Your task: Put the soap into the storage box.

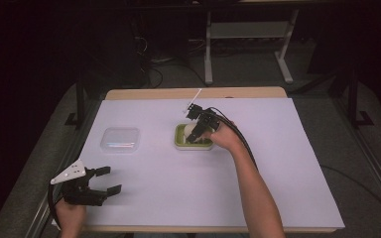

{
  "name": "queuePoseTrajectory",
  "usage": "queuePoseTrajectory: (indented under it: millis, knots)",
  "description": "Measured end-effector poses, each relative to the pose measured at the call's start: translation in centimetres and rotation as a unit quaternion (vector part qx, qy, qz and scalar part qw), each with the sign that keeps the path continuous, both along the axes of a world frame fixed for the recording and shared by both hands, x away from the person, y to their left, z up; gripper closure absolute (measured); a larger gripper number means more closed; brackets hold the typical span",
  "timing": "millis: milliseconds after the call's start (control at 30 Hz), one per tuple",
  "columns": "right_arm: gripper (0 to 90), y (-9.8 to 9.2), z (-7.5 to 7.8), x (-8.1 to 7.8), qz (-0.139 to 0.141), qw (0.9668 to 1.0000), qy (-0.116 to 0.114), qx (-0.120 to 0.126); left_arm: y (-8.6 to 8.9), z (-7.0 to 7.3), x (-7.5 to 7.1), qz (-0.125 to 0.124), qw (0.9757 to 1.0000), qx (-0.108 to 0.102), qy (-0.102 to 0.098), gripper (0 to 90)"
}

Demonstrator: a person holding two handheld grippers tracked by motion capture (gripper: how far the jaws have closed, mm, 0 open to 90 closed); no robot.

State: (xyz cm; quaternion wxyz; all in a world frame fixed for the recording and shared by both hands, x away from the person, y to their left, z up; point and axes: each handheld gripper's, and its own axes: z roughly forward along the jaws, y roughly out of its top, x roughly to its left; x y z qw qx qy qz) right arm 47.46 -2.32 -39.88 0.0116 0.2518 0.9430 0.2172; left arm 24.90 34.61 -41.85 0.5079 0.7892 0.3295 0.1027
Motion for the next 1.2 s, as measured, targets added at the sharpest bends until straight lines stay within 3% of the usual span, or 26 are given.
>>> queuePoseTrajectory:
  millis: [1200]
  knots:
    - [24.3, 0.00, -0.12, 0.03, 0.000, 1.0000, -0.002, -0.009, 0.02, 0.02, 0.01, 0.000, 1.0000, 0.000, -0.001, 13.2]
